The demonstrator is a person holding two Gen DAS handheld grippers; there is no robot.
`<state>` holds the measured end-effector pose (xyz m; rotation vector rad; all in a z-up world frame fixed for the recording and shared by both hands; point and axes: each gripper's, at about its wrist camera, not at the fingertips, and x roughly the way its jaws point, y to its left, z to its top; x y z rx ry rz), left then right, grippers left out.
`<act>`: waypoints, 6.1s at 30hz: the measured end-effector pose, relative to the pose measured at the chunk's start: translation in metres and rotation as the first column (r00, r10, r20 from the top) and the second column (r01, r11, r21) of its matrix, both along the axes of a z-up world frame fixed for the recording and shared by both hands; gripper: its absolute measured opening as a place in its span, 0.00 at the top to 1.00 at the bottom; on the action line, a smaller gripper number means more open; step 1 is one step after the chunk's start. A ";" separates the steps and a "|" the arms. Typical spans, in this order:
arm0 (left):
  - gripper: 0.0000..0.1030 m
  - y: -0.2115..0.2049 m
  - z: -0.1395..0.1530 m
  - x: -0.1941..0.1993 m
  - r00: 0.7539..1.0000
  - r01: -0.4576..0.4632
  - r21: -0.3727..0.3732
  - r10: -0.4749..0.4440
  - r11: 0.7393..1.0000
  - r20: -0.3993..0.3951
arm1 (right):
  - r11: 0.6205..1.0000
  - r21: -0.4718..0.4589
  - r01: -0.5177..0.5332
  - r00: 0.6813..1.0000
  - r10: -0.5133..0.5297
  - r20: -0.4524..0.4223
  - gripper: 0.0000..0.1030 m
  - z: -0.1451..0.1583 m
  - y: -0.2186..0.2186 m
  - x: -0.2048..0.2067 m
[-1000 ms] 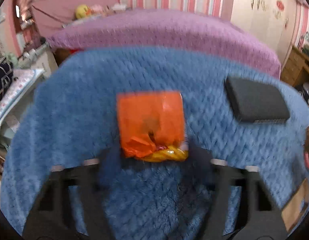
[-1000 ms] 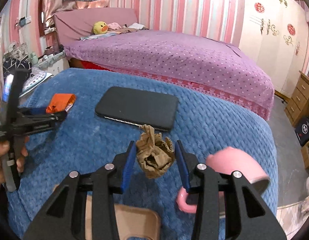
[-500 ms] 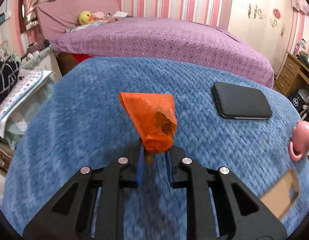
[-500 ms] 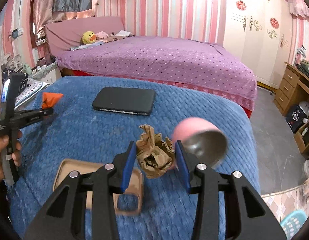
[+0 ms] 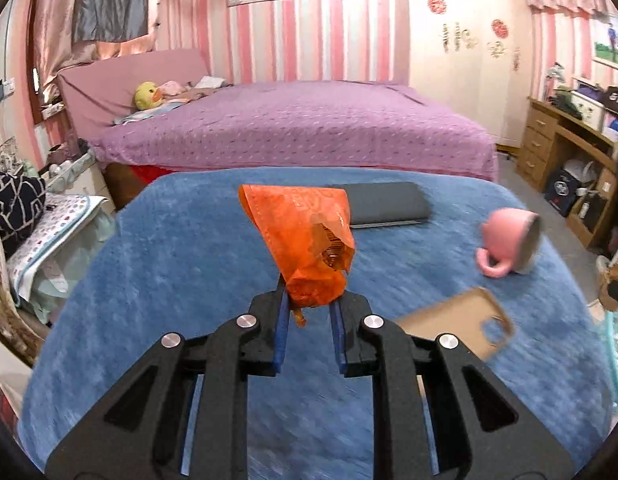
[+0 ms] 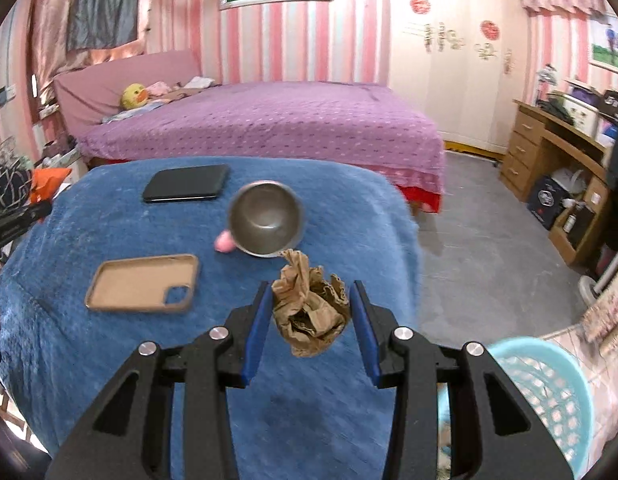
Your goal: Collect trash
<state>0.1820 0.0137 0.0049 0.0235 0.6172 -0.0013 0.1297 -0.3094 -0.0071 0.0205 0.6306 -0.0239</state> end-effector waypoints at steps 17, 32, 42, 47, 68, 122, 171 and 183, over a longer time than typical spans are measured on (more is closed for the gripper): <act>0.84 -0.134 -0.019 -0.051 0.983 0.184 0.010 -0.184 0.983 -0.006 | 0.989 -0.032 0.142 0.990 -0.142 0.017 0.61 -0.005 -0.103 -0.057; 0.83 -0.299 -0.032 -0.108 0.900 0.436 0.010 -0.436 0.900 -0.009 | 0.959 0.043 0.281 0.959 -0.282 0.016 0.61 -0.017 -0.207 -0.105; 0.83 -0.368 -0.054 -0.121 0.858 0.510 0.002 -0.509 0.860 -0.074 | 0.951 0.025 0.308 0.951 -0.308 0.002 0.61 -0.022 -0.228 -0.119; 0.79 -0.388 -0.060 -0.123 0.837 0.543 0.022 -0.539 0.839 -0.098 | 0.944 0.055 0.324 0.946 -0.325 -0.005 0.61 -0.026 -0.238 -0.123; 0.11 -0.316 -0.029 -0.098 0.923 0.385 0.011 -0.385 0.923 -0.006 | 0.956 0.061 0.289 0.957 -0.288 -0.020 0.49 -0.033 -0.217 -0.106; 0.05 -0.121 -0.014 -0.198 0.961 0.225 0.057 -0.231 0.973 0.153 | 0.983 -0.062 0.173 0.958 -0.153 0.242 0.05 0.001 0.008 -0.181; 0.05 -0.117 -0.010 -0.200 0.960 0.220 0.031 -0.222 0.975 0.172 | 0.983 -0.095 0.155 0.957 -0.126 0.262 0.05 0.006 0.013 -0.183; 0.05 -0.117 -0.010 -0.200 0.960 0.220 0.031 -0.222 0.975 0.171 | 0.983 -0.095 0.155 0.957 -0.126 0.261 0.05 0.006 0.013 -0.183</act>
